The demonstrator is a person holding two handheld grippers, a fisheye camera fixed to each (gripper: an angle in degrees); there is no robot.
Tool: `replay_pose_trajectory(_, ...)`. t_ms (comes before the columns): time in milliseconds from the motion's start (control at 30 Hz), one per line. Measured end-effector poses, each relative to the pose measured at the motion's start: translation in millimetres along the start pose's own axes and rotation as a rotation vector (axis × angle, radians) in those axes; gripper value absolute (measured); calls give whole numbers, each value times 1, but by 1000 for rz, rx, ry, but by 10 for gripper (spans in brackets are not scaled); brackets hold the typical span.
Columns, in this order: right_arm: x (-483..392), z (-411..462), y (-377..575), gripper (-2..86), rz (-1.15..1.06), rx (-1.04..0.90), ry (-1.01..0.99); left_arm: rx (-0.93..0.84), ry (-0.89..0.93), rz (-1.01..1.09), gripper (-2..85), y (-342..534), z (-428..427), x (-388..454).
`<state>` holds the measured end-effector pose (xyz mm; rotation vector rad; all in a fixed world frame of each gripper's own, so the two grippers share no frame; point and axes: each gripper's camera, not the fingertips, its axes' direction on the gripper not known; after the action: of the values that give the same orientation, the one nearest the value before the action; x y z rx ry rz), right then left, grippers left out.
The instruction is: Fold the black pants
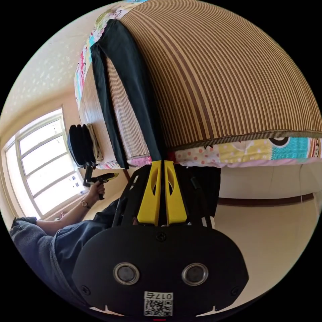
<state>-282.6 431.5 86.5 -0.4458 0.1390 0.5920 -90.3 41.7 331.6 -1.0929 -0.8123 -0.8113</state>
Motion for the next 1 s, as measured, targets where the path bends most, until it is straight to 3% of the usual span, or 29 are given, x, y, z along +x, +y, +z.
replay_pose_trajectory(133, -27, -40, 6, 18, -115, -32, 100, 237, 98, 45, 75, 19, -35, 24)
replay_pose_trajectory(333, -84, -90, 11, 17, -344, -88, 140, 298, 186, 591, 125, 21, -68, 212)
replay_pose_trajectory(400, -101, -102, 14, 17, -410, -111, 128, 268, 118, 737, 142, 24, -67, 270)
replay_pose_trajectory(467, -113, -112, 15, 17, -456, -127, 89, 280, -85, 862, 158, 32, -55, 327)
replay_pose_trajectory(500, -120, -117, 16, 18, -489, -146, 62, 290, -155, 881, 159, 34, -50, 337)
replay_pose_trajectory(567, -127, -122, 13, 19, -498, -199, 49, 340, -476, 910, 165, 37, -19, 364)
replay_pose_trajectory(667, -133, -136, 8, 21, -516, -225, -7, 298, -612, 879, 116, 25, 15, 359)
replay_pose_trajectory(800, -135, -150, -2, 26, -585, -322, 36, 275, -465, 792, 21, 1, 21, 313)
replay_pose_trajectory(933, -116, -159, -38, 38, -689, -551, 6, 279, 1, 797, -2, -14, -12, 248)
replay_pose_trajectory(1000, -87, -160, -92, 53, -622, -728, 121, 243, 249, 757, -6, -30, -24, 213)
